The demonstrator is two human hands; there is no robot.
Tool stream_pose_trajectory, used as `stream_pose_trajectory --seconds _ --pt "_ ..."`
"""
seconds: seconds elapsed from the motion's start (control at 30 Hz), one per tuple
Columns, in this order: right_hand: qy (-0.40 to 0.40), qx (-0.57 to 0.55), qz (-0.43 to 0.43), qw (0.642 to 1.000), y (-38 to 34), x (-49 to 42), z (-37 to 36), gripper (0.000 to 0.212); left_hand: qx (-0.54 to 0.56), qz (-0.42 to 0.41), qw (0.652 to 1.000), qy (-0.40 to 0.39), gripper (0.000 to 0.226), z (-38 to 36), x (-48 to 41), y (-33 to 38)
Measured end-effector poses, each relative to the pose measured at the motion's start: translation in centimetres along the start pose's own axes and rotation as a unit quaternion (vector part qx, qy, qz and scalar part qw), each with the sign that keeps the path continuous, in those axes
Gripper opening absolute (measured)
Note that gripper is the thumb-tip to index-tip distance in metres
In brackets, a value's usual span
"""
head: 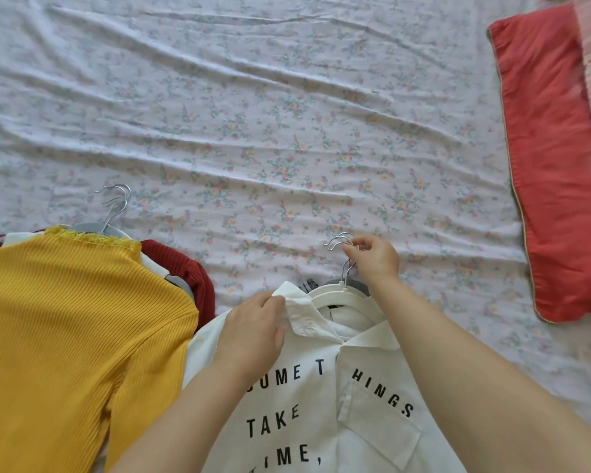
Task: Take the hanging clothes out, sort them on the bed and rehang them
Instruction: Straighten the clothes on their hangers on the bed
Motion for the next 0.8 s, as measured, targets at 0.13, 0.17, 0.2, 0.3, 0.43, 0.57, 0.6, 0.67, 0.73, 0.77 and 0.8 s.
stream_pose_trajectory --seconds 0.13,0.17,0.2,0.3,0.43,0.57,0.6,0.67,0.73,0.77,0.8 --pt "0.01 -0.081 -0.014 0.997 0.2 0.1 1.0 0.029 0.034 0.016 0.999 -0.001 0.052 -0.6 0.2 -0.7" --pt "-0.005 -0.086 -0.011 0.996 0.1 0.3 1.2 0.024 0.038 0.018 0.999 0.0 0.055 -0.6 0.1 -0.8" --pt "-0.022 -0.098 -0.009 0.995 0.2 0.5 1.3 0.016 0.042 0.02 0.999 -0.001 0.057 -0.8 0.0 -0.9" --pt "-0.04 -0.157 -0.011 0.987 0.0 1.7 1.5 0.012 0.057 0.042 0.997 -0.018 0.065 -1.1 -0.3 -1.4" --pt "-0.046 -0.196 0.008 0.979 -0.7 3.5 1.9 0.019 0.048 0.046 0.997 -0.048 0.065 -1.6 -0.7 -1.9" --pt "-0.019 -0.229 0.034 0.973 -1.3 5.4 2.6 0.023 0.025 -0.002 0.999 -0.023 0.047 -0.7 -0.9 -2.2" --pt "-0.013 -0.241 0.036 0.97 -1.4 5.9 3.0 0.024 0.031 -0.012 0.999 -0.013 0.042 -0.4 -0.8 -2.1" --pt "-0.003 -0.26 0.042 0.965 -1.7 7.1 4.0 0.026 0.044 -0.032 0.998 0.009 0.034 0.3 -0.5 -1.8" --pt "0.007 -0.274 0.05 0.96 -2.3 8.4 5.3 0.027 0.053 -0.051 0.997 0.026 0.032 1.1 0.1 -1.1" --pt "0.014 -0.279 0.053 0.959 -2.6 9.1 6.0 0.026 0.058 -0.058 0.996 0.035 0.033 1.5 0.5 -0.7" --pt "0.02 -0.282 0.058 0.957 -3.0 9.8 6.7 0.026 0.062 -0.065 0.995 0.047 0.033 2.1 1.0 -0.2"
Point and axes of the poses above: each hand's wrist, its own x-axis away from the middle knuckle, its own z-axis out of the back of the hand, y = z × x, the point moved 4 cm from there along -x, towards the middle knuckle, and after that the axes turned 2 degrees about -z, right-handed, at the moved point
